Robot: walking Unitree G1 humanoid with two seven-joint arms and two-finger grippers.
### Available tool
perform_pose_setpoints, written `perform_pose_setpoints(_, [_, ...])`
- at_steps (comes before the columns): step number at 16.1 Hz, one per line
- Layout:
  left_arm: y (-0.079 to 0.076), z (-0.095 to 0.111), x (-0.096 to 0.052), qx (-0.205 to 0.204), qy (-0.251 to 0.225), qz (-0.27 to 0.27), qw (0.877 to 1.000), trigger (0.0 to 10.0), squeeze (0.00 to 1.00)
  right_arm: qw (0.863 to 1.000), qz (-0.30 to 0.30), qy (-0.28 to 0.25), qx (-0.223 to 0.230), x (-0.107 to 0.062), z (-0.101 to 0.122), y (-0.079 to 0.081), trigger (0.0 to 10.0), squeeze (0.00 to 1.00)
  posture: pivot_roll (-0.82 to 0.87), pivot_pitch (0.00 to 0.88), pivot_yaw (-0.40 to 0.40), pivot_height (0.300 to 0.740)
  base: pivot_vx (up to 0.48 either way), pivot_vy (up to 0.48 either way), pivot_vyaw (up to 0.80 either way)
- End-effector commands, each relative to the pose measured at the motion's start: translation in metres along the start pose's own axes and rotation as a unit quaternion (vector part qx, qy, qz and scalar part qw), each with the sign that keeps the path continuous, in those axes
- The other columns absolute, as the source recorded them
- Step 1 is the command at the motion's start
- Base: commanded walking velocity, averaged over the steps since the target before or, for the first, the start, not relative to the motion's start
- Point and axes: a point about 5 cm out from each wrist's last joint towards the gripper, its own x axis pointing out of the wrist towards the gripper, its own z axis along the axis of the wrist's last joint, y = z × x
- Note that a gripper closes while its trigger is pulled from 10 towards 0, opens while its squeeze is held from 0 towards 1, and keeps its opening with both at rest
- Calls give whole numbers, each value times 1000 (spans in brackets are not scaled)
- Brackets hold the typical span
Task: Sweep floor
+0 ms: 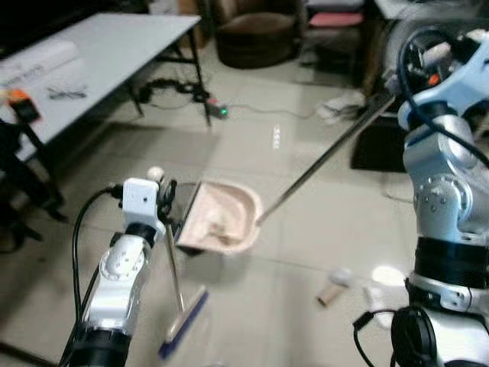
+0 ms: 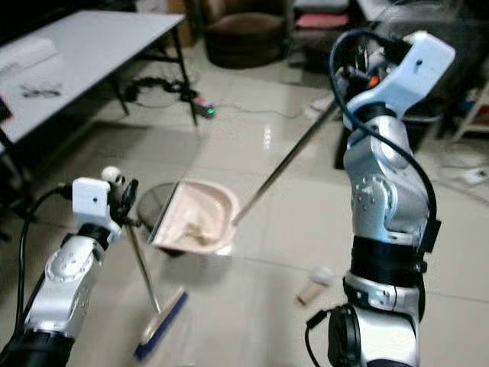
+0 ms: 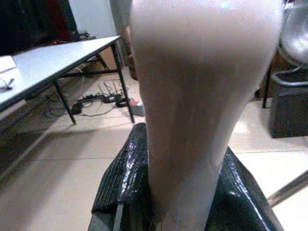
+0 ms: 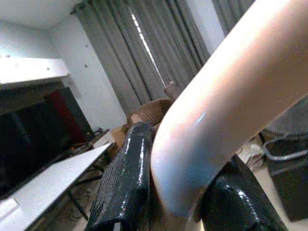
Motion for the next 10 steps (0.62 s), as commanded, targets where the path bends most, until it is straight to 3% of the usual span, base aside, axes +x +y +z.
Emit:
perform_pose_setpoints(1, [0,6,2,7,-12,-3,1000,10000,0,999,-19,-29,6,1,11,-8,10000,0,-25,0,72,740,382,0,0])
perform_pose_setpoints(10, [2,2,-2,9,-7,1,1000,10000,0,999,-25,-18,7,-1,2,-11,10000,0,-22,0,68,740,383,0,0])
